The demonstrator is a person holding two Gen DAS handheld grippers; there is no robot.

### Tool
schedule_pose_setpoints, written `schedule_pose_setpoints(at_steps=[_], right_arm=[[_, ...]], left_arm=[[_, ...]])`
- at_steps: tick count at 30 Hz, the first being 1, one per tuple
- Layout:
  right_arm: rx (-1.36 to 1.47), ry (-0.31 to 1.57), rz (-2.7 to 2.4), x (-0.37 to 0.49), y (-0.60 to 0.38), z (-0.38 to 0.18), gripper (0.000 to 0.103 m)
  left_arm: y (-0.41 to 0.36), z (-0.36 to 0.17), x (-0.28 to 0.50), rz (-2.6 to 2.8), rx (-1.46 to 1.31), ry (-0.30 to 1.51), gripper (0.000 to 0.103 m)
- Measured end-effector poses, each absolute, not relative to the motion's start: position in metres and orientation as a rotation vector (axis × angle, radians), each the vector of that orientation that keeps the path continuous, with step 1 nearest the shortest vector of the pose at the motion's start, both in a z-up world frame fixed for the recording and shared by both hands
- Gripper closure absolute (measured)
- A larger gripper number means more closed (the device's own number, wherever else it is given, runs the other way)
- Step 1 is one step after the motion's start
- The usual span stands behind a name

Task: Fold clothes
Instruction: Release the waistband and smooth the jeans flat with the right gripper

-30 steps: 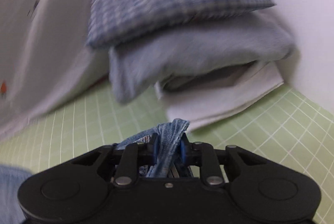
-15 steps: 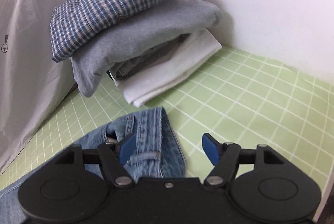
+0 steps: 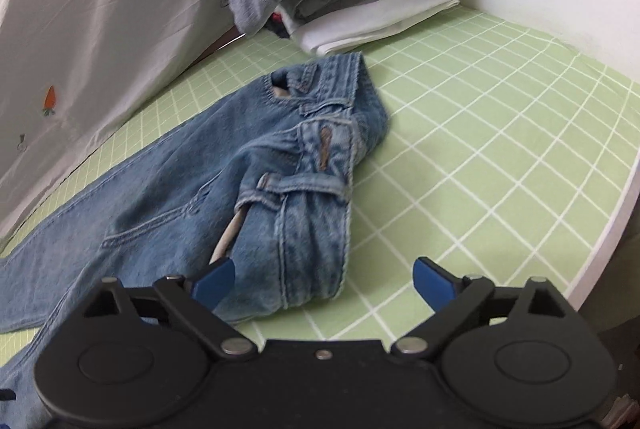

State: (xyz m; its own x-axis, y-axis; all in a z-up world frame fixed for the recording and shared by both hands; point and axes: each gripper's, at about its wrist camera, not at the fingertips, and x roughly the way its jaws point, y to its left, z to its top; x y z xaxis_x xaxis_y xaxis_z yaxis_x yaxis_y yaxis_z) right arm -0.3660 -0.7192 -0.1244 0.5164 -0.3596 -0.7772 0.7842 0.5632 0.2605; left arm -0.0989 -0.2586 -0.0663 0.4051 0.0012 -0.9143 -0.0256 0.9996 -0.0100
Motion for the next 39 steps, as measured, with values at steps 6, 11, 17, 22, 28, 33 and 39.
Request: schedule_pose_setpoints(at_steps=[6,11,17,22,28,33,39], right_arm=[[0.568,0.799,-0.706,-0.346,-0.701,-0.141,0.006],[0.643,0.715,-0.694,-0.345,-0.702,-0.142,0.005],[0.610,0.772,-0.705,-0.333,-0.706,-0.152,0.051],[0.421,0.774,-0.710,-0.338,-0.704,-0.123,0.075],[0.094,0.700,-0.810,-0.356,-0.713,-0.056,0.071],[0.220,0.737,-0.824,-0.368,-0.741,-0.067,0.048],[0.530,0.652,-0.894,-0.399,-0.746,-0.083,0.022]], left_arm=[[-0.245,-0.063,-0.119,0.018,0.010,1.162,0.012],[-0.234,-0.060,-0.136,0.019,0.037,1.168,0.012],[-0.223,-0.059,-0.144,0.033,0.029,1.172,0.012],[-0.222,-0.060,-0.144,0.036,0.010,1.173,0.012],[-0.220,-0.067,-0.144,0.054,-0.021,1.193,0.012],[-0.219,-0.069,-0.140,0.057,-0.043,1.202,0.012],[-0.224,-0.070,-0.140,0.047,-0.025,1.211,0.011]])
